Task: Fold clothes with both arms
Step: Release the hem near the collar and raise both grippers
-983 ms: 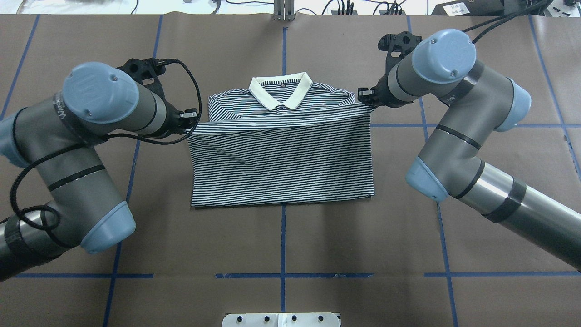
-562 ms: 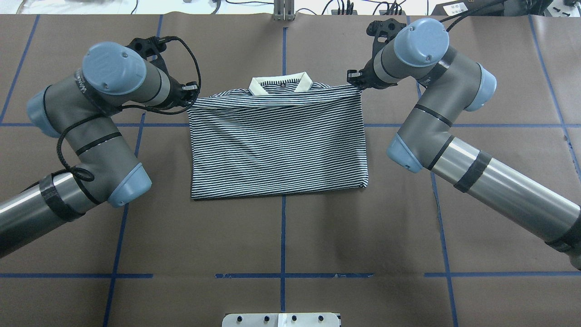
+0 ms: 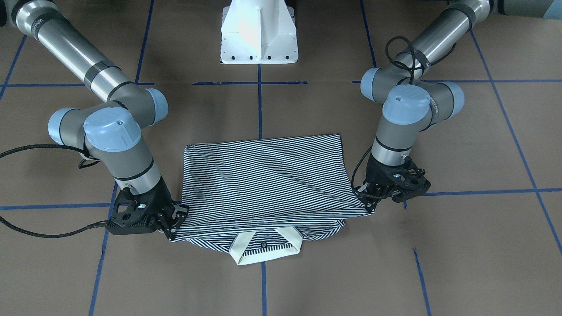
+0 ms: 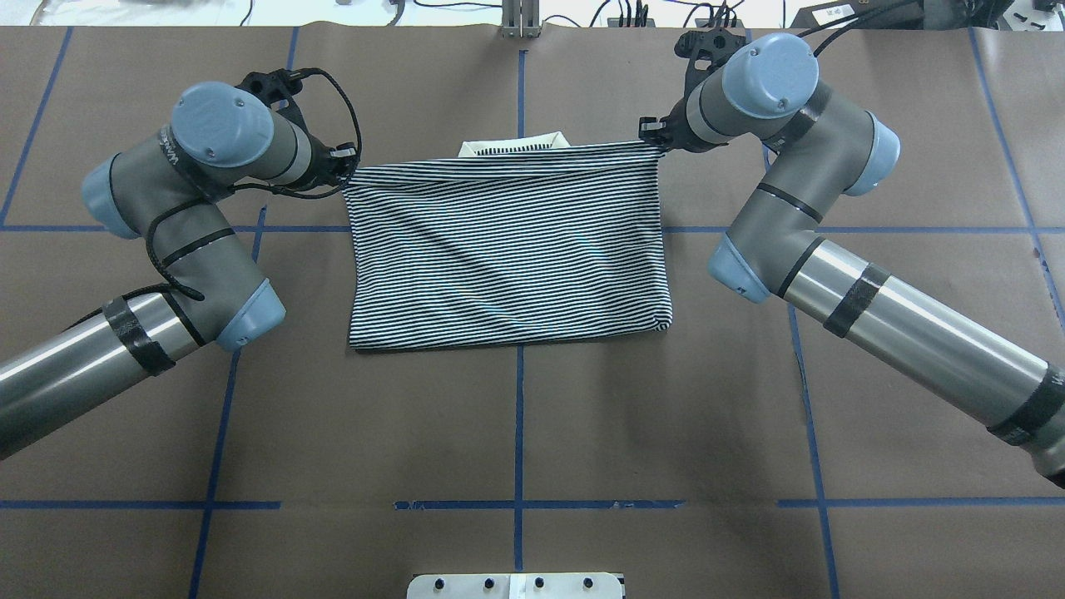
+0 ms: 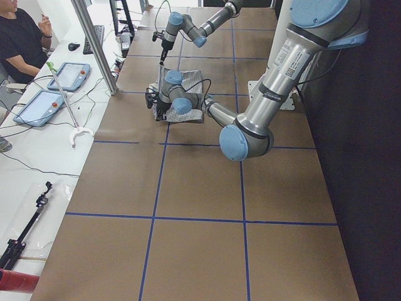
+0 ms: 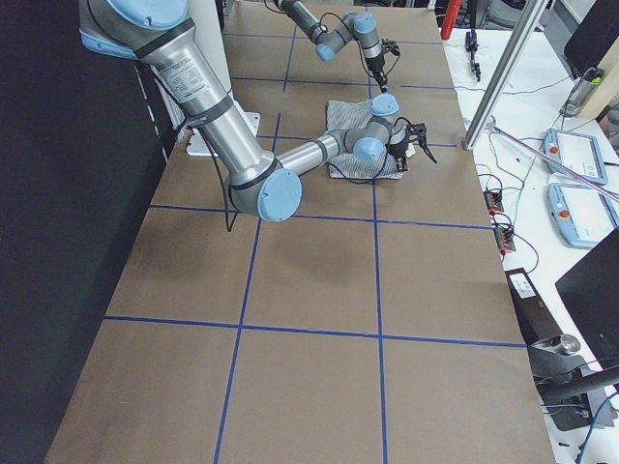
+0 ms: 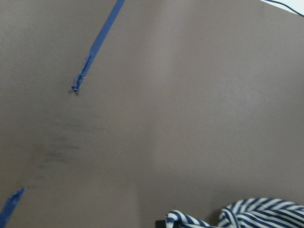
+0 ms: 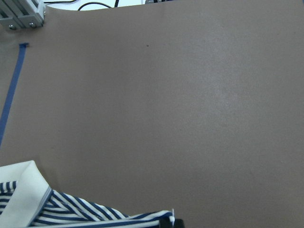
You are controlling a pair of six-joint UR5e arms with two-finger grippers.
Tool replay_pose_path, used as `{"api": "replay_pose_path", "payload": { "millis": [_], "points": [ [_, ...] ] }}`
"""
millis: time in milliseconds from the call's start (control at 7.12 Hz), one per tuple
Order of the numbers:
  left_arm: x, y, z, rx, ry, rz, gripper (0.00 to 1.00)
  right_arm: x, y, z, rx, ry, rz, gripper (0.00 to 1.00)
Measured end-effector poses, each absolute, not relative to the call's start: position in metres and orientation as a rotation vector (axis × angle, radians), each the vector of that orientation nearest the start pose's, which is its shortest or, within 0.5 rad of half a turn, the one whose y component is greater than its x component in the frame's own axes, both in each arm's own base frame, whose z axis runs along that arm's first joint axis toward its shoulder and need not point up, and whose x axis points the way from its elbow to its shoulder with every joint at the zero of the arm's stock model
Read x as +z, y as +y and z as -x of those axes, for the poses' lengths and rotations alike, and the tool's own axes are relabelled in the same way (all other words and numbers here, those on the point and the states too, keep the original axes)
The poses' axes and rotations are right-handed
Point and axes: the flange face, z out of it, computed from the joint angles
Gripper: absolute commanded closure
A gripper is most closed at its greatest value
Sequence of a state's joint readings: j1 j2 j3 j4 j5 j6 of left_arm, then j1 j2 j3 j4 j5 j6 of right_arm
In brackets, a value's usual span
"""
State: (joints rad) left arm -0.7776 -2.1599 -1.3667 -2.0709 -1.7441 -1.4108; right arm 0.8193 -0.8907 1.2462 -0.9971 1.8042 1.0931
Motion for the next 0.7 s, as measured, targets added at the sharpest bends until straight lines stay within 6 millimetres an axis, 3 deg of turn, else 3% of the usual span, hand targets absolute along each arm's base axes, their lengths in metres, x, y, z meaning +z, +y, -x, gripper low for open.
{"api": "replay_pose_path", "payload": {
  "millis": [421, 562, 702],
  "points": [
    [0.335, -0.604, -0.448, -0.497, 0.898, -0.268, 1.0, 0.328, -0.641, 0.448, 0.206, -0.876, -0.392, 1.0],
    [0.332, -0.604, -0.447, -0.495, 0.902, -0.27, 0.56, 0.329, -0.64, 0.449, 0.204, -0.876, -0.391, 0.01],
    [0.331, -0.604, -0.447, -0.491, 0.904, -0.273, 0.01, 0.33, -0.639, 0.449, 0.202, -0.875, -0.389, 0.0]
  ]
}}
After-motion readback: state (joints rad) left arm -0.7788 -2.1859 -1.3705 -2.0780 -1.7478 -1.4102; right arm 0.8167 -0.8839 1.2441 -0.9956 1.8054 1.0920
